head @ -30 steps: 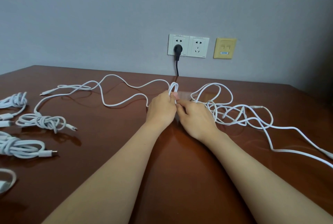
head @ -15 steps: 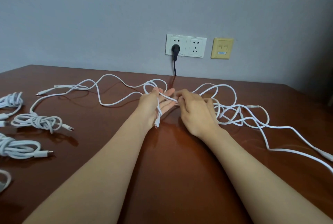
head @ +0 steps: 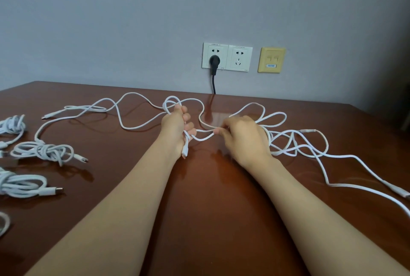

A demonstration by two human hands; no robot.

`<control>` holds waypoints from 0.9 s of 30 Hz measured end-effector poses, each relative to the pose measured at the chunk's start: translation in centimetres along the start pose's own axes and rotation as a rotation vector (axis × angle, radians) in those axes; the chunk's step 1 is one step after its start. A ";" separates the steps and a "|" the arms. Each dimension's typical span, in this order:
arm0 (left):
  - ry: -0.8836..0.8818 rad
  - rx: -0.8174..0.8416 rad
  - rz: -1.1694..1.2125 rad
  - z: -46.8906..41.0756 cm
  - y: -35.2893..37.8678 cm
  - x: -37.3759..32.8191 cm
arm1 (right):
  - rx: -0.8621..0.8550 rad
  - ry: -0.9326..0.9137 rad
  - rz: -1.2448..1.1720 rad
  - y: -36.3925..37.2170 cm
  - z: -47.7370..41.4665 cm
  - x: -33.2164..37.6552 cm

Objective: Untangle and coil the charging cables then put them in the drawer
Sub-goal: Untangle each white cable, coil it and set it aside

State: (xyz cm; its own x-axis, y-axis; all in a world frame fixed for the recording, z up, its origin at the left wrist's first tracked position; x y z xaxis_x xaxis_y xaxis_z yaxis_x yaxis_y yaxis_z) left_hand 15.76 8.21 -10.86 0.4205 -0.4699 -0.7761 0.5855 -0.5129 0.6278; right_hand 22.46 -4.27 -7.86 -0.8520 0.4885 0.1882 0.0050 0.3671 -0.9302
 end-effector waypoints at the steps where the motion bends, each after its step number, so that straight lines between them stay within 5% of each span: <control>1: 0.013 0.003 -0.048 0.0 0.0 -0.1 | -0.008 -0.050 0.021 0.1 0.0 0.3; 10: 0.077 -0.002 -0.314 0.4 0.4 -0.1 | -0.121 -0.344 -0.276 -0.3 0.5 1.6; 16: 0.067 -0.048 -0.469 -0.1 0.7 0.3 | -0.096 -0.375 -0.393 0.0 0.5 3.4; 27: -0.423 0.550 -0.393 2.8 3.6 3.1 | -0.130 -0.052 -0.469 -0.8 0.1 -0.2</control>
State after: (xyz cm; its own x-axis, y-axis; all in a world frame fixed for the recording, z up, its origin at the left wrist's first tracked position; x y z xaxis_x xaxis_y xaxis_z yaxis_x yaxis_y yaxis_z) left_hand 17.16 2.90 -10.83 -0.1089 -0.3572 -0.9276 0.1640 -0.9269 0.3377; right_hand 22.60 -4.76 -7.23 -0.8031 0.2079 0.5584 -0.3232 0.6353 -0.7014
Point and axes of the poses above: each hand's wrist, its own z-axis away from the middle knuckle, its own y-axis out of the palm, x = y × z, the point moved 5 cm from there along -z, towards the middle knuckle, and after that the axes turned 8 degrees about x, right-handed, at the moved point
